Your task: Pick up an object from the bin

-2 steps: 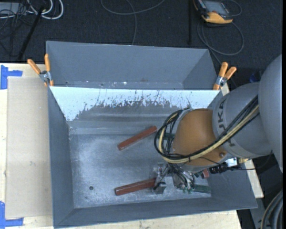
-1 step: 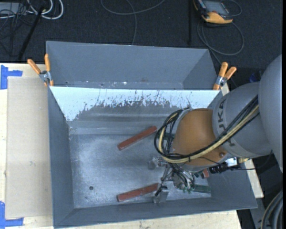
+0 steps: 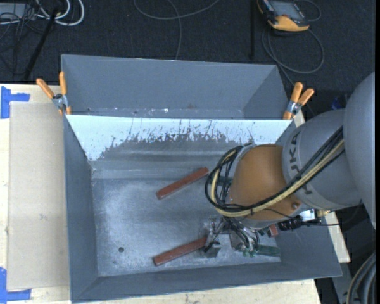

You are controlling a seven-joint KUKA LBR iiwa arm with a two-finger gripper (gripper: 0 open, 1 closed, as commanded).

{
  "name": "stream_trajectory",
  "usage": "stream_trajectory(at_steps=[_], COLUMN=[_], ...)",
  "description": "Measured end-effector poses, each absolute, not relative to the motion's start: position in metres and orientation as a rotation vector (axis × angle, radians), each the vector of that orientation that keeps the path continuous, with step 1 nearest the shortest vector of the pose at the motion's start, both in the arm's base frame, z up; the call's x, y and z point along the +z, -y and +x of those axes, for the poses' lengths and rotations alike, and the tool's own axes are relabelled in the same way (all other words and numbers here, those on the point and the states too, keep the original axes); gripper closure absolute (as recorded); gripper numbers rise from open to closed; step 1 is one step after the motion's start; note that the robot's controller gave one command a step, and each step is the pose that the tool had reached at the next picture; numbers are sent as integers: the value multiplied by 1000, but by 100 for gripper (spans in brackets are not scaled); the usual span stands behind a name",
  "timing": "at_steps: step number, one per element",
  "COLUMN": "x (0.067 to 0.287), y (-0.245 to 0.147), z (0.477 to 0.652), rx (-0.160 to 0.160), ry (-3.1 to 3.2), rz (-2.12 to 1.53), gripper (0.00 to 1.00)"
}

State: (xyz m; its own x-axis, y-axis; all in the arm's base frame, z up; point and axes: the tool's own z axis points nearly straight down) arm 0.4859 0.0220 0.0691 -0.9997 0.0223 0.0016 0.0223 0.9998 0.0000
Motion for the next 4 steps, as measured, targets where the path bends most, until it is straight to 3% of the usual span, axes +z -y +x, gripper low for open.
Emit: stream_trajectory(at_steps=[1,2,3,4], x=[69,69,70,207], y=[-22,-22,-43,-52], z=[487,486,504,489], rx=[0,0,0,0], ry=[3141,3140,3142,3145], rz=[-34,-34,44,139], gripper=[0,100,100,100])
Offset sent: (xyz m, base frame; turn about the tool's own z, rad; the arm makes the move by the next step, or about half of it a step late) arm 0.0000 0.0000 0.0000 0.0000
